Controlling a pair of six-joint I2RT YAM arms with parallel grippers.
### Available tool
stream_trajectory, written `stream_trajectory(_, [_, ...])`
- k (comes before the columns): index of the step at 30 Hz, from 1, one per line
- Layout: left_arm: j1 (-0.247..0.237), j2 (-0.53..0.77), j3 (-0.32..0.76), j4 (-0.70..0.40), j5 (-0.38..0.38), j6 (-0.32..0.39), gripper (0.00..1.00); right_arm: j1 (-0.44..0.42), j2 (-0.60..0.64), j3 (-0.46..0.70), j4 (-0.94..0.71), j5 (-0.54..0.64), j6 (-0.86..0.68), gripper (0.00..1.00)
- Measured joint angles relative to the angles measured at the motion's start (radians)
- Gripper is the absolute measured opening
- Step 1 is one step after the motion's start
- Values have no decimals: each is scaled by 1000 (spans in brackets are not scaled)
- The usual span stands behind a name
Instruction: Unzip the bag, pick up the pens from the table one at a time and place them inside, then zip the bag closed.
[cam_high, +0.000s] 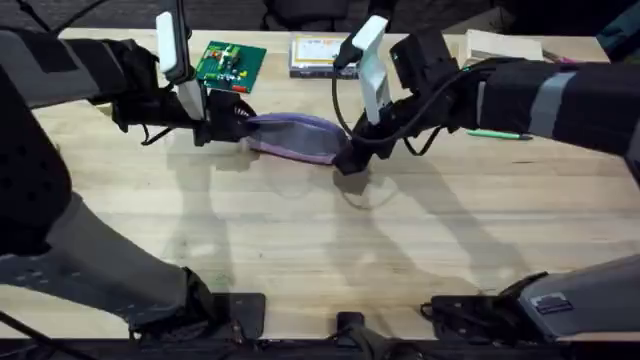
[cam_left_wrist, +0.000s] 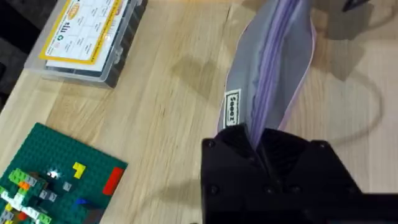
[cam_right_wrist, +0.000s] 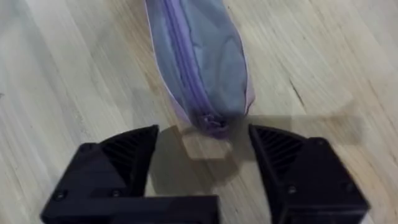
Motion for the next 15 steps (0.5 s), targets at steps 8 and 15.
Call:
stream_trajectory(8, [0, 0, 0, 0, 0, 0, 42, 0, 0, 0, 22, 0, -7, 396])
stream_trajectory(15, [0, 0, 0, 1, 0, 0, 42, 3, 0, 0, 29, -7, -7, 36])
